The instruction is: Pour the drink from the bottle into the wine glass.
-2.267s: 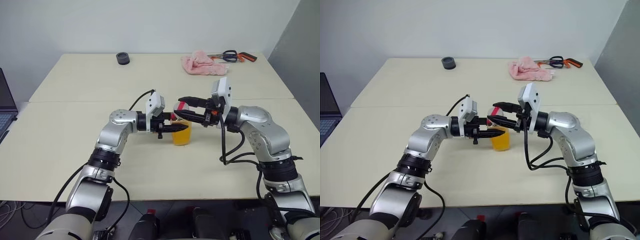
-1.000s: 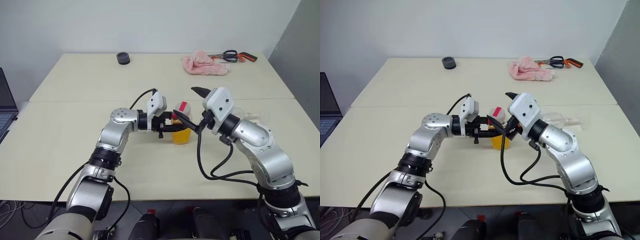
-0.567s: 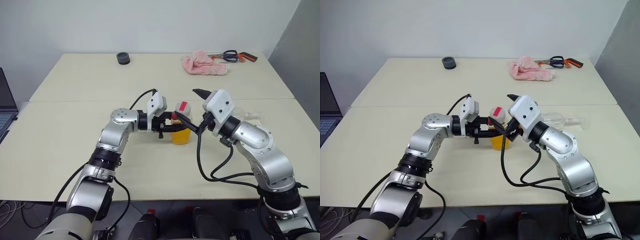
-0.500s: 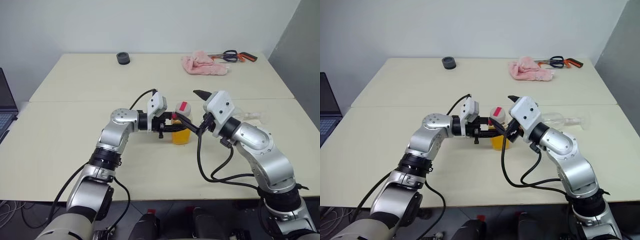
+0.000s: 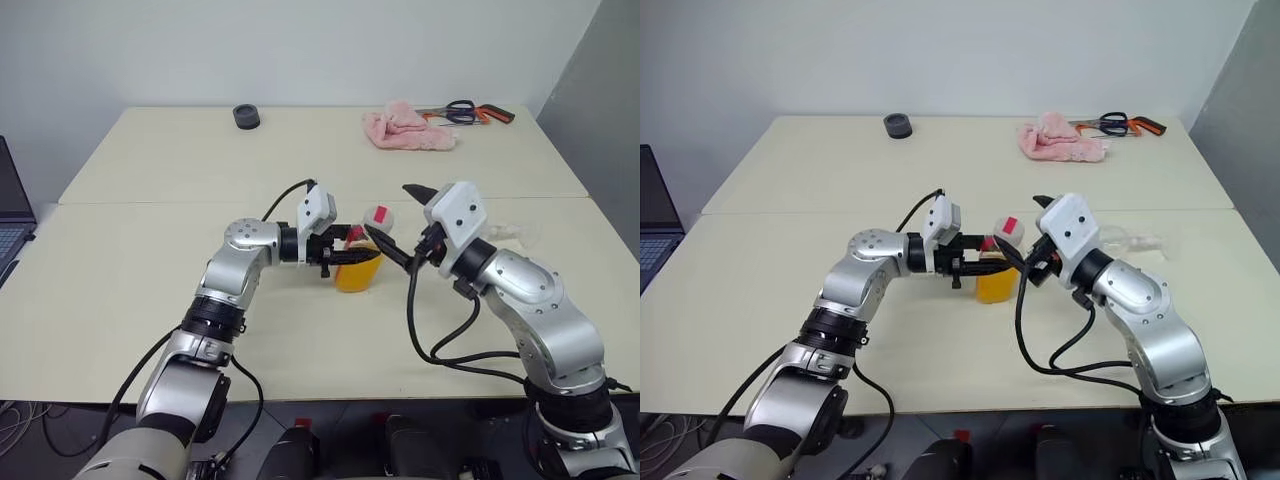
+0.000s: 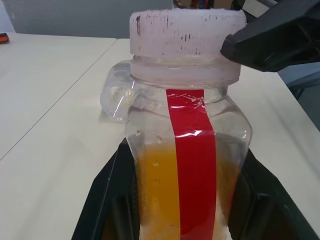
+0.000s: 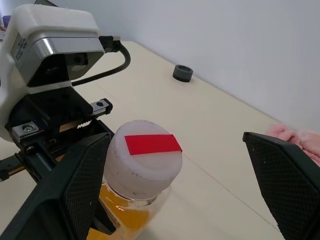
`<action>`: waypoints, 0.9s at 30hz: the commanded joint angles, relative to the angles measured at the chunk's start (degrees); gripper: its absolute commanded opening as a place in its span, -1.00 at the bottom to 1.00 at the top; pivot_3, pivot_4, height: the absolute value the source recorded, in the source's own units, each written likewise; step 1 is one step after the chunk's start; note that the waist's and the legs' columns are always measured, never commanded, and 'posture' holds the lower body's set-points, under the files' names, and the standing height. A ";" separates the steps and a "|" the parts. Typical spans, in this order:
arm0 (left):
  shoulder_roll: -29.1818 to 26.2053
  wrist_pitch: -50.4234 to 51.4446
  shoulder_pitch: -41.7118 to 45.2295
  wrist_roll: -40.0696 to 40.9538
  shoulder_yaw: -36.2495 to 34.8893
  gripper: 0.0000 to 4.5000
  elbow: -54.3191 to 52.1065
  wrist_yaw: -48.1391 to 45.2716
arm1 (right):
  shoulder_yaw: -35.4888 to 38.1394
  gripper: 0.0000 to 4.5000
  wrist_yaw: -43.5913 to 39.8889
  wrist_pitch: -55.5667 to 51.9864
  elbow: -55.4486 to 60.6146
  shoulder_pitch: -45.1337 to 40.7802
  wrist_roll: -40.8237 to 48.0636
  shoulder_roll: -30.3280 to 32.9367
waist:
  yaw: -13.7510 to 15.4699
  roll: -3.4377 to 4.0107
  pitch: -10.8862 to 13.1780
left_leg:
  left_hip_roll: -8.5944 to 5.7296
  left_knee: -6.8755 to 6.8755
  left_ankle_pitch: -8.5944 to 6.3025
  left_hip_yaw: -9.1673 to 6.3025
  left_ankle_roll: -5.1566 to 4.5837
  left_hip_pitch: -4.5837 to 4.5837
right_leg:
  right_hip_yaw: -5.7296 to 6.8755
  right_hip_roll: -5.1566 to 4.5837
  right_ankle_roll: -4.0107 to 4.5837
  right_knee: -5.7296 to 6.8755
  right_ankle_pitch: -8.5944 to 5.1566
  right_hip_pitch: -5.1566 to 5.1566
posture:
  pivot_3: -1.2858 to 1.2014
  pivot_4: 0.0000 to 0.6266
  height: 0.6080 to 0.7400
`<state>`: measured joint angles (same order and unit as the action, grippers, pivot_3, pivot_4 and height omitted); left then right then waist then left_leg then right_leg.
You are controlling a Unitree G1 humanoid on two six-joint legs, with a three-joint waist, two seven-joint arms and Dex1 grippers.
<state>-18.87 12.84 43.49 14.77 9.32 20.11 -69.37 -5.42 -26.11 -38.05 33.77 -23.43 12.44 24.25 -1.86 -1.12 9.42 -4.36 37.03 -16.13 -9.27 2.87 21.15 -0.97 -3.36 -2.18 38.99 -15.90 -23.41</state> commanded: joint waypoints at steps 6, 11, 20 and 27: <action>-0.25 -2.06 0.48 0.79 -0.84 -0.25 -2.11 0.07 | 5.39 1.00 0.38 -6.55 5.05 -0.35 10.66 -3.75 | 0.00 0.00 0.00 | 0.01 0.00 0.00 -0.01 0.00 0.00 | 0.00 -0.01 0.00 0.00 0.00 0.00 | 0.03 -0.52 1.00; 0.54 -2.52 0.39 1.35 -2.00 -0.25 -1.63 1.87 | 6.51 1.00 -0.62 -9.81 6.93 0.42 15.59 -2.12 | 0.01 0.00 0.00 | 0.01 0.00 0.00 -0.02 0.00 0.00 | 0.00 -0.01 0.00 0.00 0.00 0.01 | 0.03 -0.52 1.00; 2.61 -2.56 -1.04 2.82 -4.23 -0.25 -1.35 4.90 | 7.35 1.00 0.41 -10.81 5.90 0.98 16.95 1.08 | 0.00 0.00 0.00 | 0.01 -0.01 0.00 0.00 -0.01 -0.01 | 0.00 -0.01 0.00 0.00 0.00 0.02 | 0.03 -0.52 1.00; 2.21 -2.82 -1.44 2.57 -3.91 -0.25 -1.76 4.61 | 5.10 1.00 1.10 -11.56 4.91 -0.35 17.27 -0.50 | 0.01 0.00 0.00 | 0.01 0.00 0.00 -0.01 0.00 -0.01 | 0.00 -0.01 0.00 0.00 0.00 0.02 | 0.03 -0.52 1.00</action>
<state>-16.62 11.75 41.11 16.05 6.51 20.38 -64.51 0.15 -25.32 -49.52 37.80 -22.61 28.51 24.17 -1.86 -1.12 9.42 -4.35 37.03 -16.13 -9.27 2.86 21.14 -0.97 -3.37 -2.18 38.99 -15.90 -23.39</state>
